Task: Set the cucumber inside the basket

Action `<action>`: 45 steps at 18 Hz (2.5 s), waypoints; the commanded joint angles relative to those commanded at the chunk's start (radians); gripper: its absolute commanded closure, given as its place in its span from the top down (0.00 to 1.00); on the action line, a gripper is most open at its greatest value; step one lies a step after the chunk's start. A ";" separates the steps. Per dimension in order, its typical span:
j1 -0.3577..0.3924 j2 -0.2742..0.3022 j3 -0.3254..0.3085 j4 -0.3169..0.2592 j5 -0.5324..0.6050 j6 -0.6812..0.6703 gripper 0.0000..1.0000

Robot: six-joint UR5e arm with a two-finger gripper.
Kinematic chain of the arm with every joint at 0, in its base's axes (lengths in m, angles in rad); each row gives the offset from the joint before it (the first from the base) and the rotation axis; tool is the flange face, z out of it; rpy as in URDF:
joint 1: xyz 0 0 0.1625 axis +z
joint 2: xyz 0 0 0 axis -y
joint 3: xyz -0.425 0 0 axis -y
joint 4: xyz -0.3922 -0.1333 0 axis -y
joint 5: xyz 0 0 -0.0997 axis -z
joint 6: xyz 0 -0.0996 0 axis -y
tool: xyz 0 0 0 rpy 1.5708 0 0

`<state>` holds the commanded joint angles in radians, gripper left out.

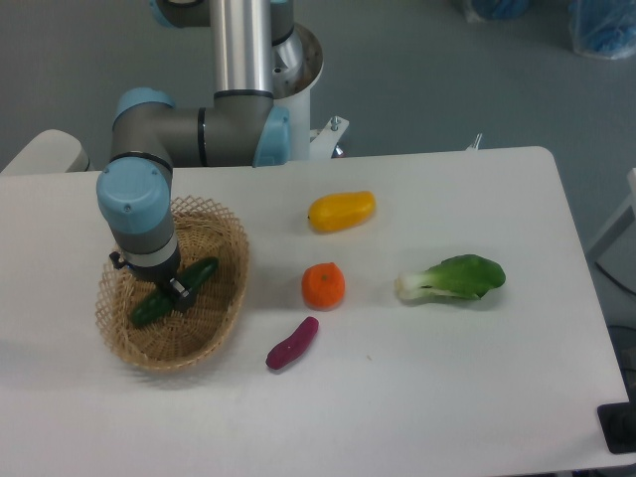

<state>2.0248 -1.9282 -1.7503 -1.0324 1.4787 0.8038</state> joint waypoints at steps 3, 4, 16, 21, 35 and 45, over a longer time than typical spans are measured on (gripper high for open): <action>0.006 0.002 0.040 0.002 0.026 0.002 1.00; 0.014 0.002 0.060 0.002 0.055 0.002 1.00; 0.238 0.022 0.143 -0.015 0.069 0.348 1.00; 0.373 -0.027 0.181 -0.018 0.058 0.547 1.00; 0.555 -0.163 0.287 -0.012 0.061 0.807 1.00; 0.612 -0.210 0.316 -0.008 0.061 0.836 1.00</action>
<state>2.6369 -2.1384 -1.4343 -1.0400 1.5401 1.6399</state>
